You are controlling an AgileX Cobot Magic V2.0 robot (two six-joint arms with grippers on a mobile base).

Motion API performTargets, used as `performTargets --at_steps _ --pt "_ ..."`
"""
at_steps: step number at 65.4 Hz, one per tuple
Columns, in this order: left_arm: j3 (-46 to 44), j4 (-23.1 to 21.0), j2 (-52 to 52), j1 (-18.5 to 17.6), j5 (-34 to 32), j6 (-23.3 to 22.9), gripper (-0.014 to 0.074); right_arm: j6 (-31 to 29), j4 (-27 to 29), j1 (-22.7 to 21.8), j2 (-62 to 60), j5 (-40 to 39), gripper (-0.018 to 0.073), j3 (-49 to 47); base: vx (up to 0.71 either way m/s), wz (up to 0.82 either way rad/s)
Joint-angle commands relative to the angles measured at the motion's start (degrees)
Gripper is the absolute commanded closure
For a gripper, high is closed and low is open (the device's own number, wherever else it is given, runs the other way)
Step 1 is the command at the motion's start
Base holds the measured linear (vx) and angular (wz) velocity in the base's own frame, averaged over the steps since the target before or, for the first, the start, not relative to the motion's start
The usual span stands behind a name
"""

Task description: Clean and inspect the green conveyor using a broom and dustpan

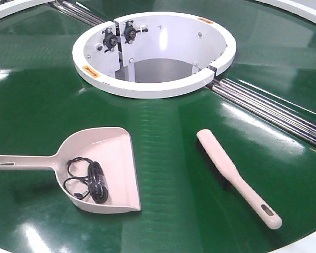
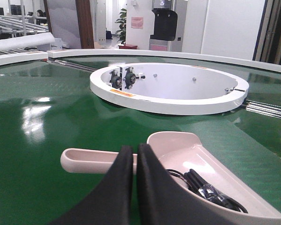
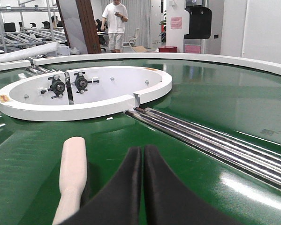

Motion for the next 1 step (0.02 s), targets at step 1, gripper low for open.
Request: performTargets --at_steps 1 --pt "0.61 -0.07 -0.82 -0.01 -3.96 -0.36 0.0603 -0.06 -0.27 0.04 -0.66 -4.72 0.0568 0.20 0.00 0.00"
